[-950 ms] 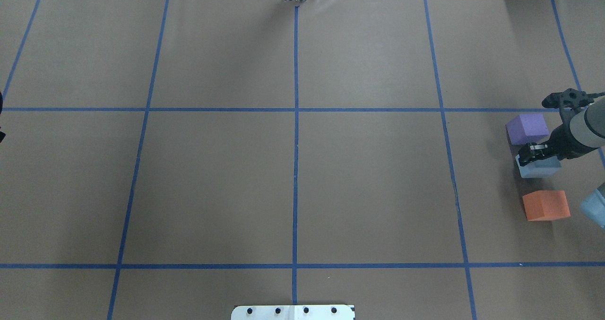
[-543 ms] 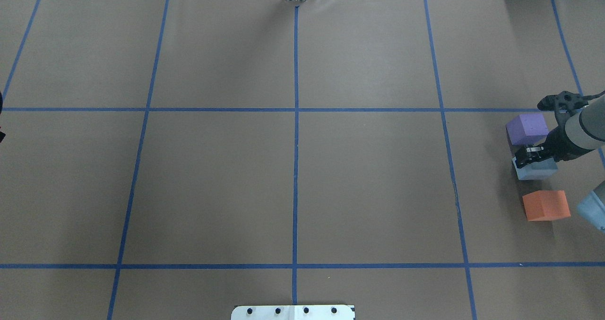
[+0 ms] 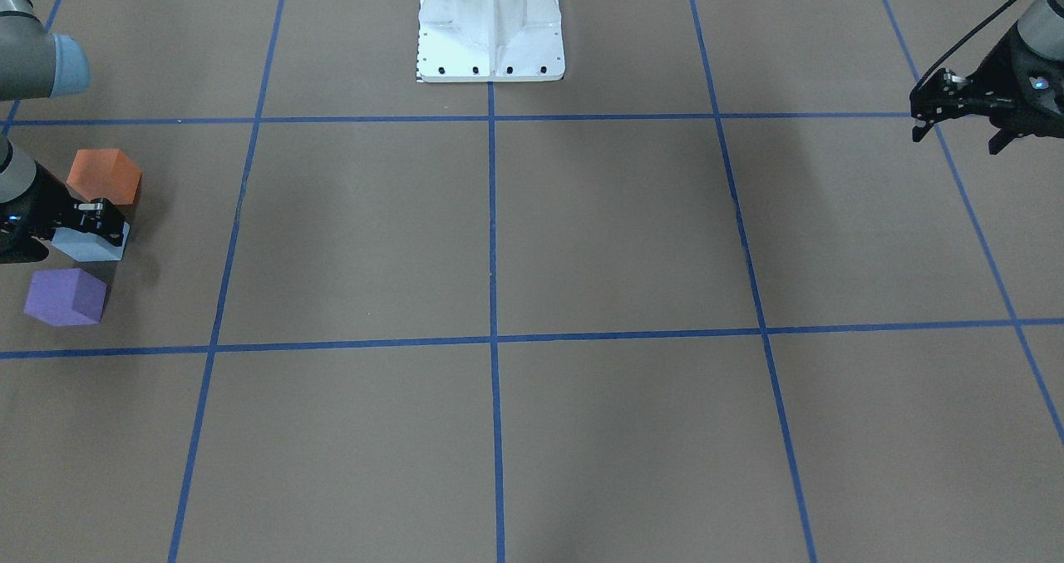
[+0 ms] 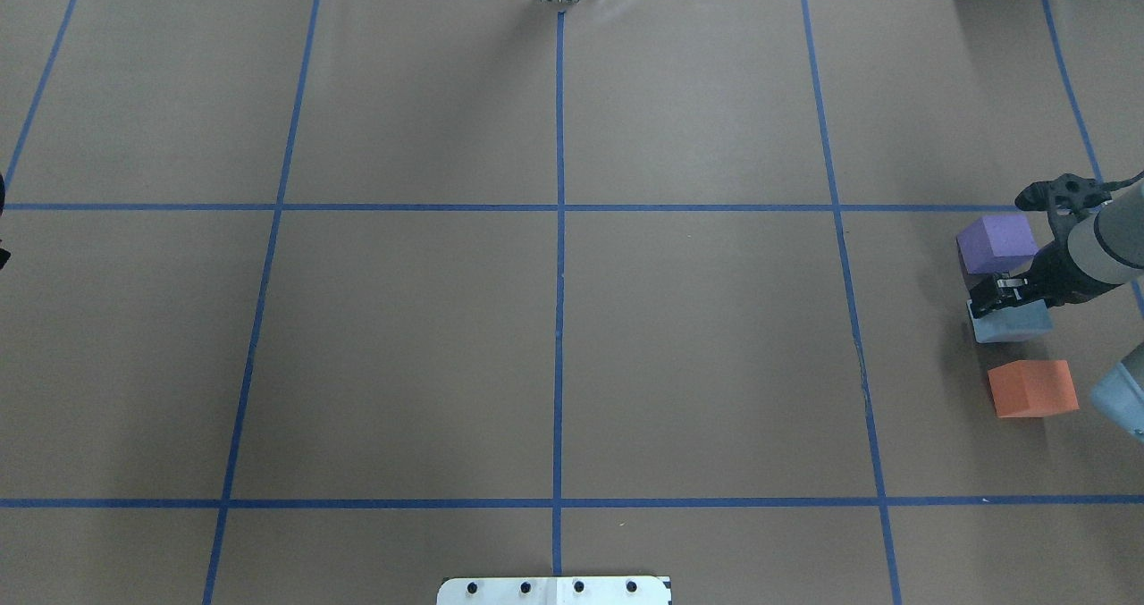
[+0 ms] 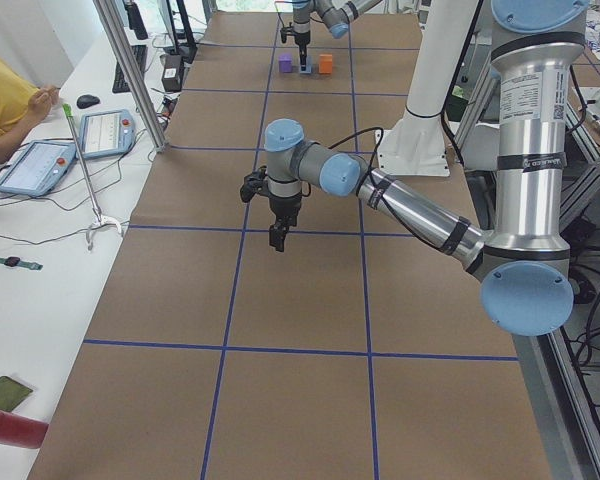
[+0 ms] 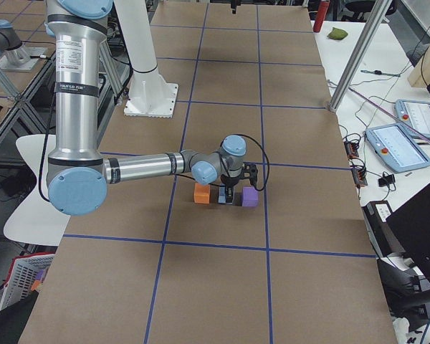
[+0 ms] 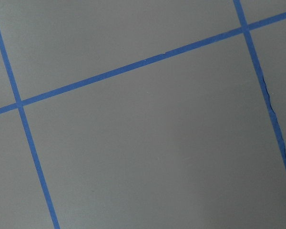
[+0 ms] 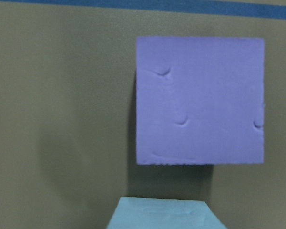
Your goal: Place blue block between orange and purple blocks
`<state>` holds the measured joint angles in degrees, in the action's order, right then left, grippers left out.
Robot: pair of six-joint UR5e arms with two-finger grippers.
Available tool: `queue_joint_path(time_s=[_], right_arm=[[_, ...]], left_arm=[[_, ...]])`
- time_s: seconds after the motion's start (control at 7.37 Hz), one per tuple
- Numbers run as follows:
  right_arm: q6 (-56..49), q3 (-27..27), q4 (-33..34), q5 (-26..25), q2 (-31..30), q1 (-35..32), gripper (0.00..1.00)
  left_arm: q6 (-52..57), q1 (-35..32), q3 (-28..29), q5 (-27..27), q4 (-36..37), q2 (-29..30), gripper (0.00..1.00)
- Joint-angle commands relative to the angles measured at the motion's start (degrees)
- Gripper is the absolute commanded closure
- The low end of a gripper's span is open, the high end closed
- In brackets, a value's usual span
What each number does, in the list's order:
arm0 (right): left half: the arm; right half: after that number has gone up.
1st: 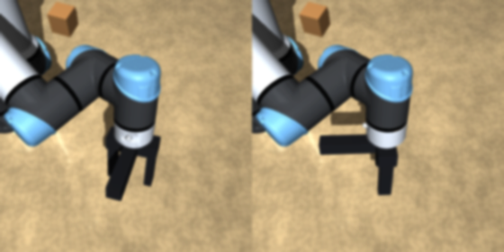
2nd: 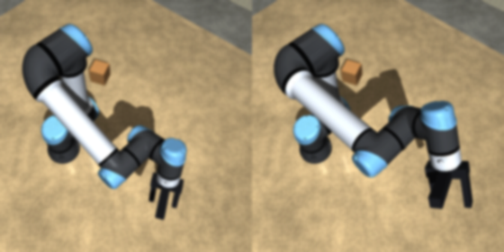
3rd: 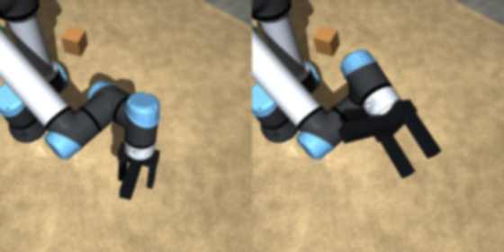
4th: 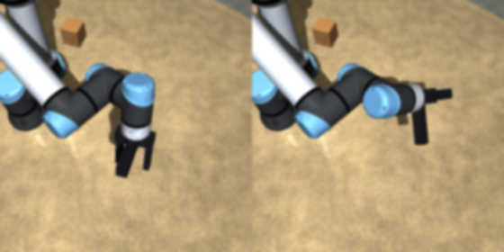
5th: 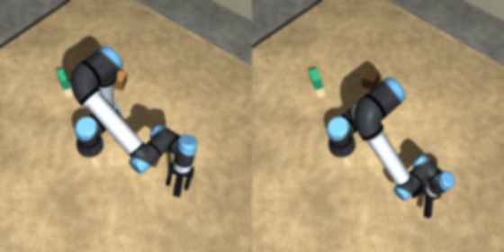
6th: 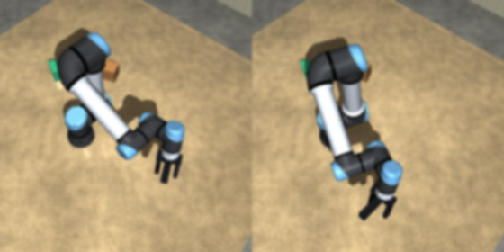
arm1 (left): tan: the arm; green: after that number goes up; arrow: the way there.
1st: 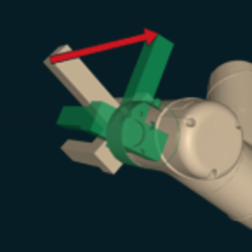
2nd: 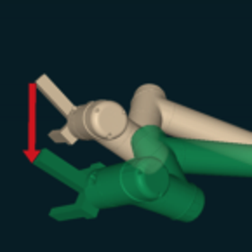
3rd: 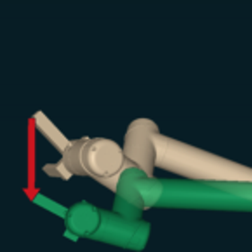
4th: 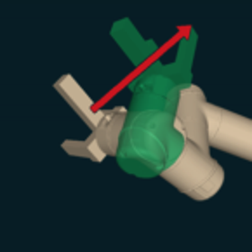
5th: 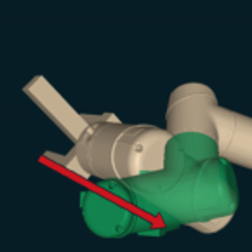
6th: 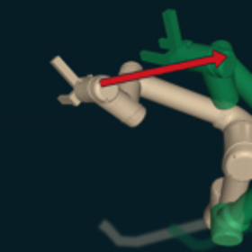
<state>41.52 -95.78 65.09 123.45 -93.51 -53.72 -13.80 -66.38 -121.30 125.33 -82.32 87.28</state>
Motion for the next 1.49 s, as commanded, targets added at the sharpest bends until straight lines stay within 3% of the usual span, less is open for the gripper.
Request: queue_joint_path(time_s=[0.0,0.41,0.68,0.81,0.95,1.36], right_arm=[[-0.21,-2.38,-0.31,0.12,-0.7,-0.24,0.0],[-1.7,-10.72,-0.31,0.47,-7.27,-7.24,0.0],[-9.57,-10.92,0.47,3.61,-8.7,-14.79,0.0],[-13.53,-10.22,1.44,8.95,-8.62,-21.01,0.0],[-18.01,-10.56,4.41,11.18,-8.62,-26.12,0.0],[-29.71,-10.92,13.02,12.25,-8.36,-33.36,0.0]], left_arm=[[0.0,-0.06,-0.34,0.0,0.06,0.0,0.0],[2.35,-2.86,-0.34,0.09,0.23,-0.17,0.0],[8.49,-7.25,0.71,0.96,0.76,-0.7,0.0],[12.09,-9.79,2.8,5.4,0.67,-1.31,0.0],[17.35,-13.12,6.22,8.06,0.24,-1.41,0.0],[29.49,-21.3,14.22,9.65,0.14,-1.49,0.0]])
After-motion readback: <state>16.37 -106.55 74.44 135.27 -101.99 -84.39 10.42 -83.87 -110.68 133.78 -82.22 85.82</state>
